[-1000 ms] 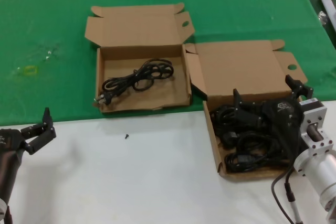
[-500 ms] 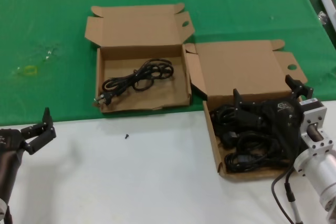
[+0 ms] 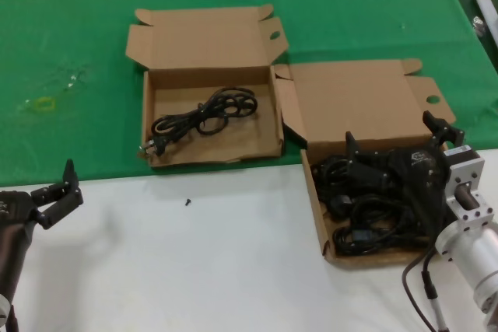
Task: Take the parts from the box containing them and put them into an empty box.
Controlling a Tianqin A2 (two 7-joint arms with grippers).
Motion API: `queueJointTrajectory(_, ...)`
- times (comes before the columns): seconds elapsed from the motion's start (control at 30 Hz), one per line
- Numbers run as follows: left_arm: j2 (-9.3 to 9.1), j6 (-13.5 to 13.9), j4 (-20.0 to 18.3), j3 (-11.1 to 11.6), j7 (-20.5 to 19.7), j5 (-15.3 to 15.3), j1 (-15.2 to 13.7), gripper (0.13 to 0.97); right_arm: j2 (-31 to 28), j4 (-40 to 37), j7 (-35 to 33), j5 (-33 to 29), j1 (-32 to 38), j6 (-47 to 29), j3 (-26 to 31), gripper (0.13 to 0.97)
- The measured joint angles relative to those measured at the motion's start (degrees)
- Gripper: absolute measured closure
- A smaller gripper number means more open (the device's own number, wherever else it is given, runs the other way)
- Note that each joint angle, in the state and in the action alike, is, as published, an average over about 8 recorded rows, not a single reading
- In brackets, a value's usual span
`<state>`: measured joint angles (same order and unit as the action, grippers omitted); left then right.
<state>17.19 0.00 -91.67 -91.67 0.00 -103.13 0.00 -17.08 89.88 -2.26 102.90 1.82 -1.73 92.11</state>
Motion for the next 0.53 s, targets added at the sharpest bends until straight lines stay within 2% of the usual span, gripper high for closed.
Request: queueJointTrajectory(0.53, 0.0, 0.0, 0.0, 0.0, 0.0, 0.0, 0.0, 0.132, 0.0, 0.0, 0.0, 0.0, 0.0, 0.0, 0.0, 0.129)
